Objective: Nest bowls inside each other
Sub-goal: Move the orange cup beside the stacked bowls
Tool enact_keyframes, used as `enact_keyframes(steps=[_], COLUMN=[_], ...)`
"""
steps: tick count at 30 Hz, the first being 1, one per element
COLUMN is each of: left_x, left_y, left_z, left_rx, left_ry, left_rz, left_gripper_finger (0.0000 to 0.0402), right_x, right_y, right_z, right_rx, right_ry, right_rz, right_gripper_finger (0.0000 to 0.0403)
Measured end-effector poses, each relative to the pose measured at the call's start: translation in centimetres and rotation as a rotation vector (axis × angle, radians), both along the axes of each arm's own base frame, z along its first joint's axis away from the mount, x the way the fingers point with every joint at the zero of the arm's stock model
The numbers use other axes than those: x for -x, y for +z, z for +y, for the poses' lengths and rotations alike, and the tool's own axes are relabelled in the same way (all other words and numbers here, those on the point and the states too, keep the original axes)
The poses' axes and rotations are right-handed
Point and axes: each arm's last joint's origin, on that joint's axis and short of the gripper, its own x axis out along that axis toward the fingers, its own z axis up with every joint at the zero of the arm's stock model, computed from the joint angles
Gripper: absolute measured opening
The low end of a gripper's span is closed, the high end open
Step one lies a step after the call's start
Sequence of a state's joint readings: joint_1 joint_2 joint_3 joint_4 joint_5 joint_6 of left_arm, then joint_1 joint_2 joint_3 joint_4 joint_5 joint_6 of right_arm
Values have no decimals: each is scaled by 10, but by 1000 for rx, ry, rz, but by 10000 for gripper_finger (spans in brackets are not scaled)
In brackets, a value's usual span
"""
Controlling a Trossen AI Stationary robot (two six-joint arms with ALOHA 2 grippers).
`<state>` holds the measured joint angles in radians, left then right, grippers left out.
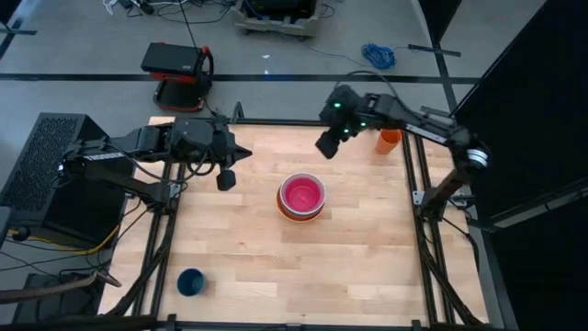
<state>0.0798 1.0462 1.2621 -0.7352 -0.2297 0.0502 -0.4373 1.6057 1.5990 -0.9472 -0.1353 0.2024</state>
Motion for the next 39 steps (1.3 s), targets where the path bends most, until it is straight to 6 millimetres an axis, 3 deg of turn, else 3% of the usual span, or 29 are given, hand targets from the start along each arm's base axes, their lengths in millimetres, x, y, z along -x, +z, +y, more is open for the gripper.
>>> enact_keyframes(steps=[15, 25, 29, 39], left_x=[1, 1, 1, 1], left_y=[1, 1, 1, 1], left_z=[6, 8, 8, 7], left_rx=[-40, -37, -36, -8], left_ry=[44, 51, 51, 61], left_rz=[6, 3, 0, -11], left_gripper_finger=[2, 2, 1, 2], right_x=[75, 115, 121, 130], right_y=[-17, -36, -37, -51], right_z=[12, -2, -9, -33], right_rx=[78, 153, 157, 98], right_ry=[-193, -369, -418, -499], right_rz=[-159, 269, 297, 381], right_gripper_finger=[146, 134, 137, 190])
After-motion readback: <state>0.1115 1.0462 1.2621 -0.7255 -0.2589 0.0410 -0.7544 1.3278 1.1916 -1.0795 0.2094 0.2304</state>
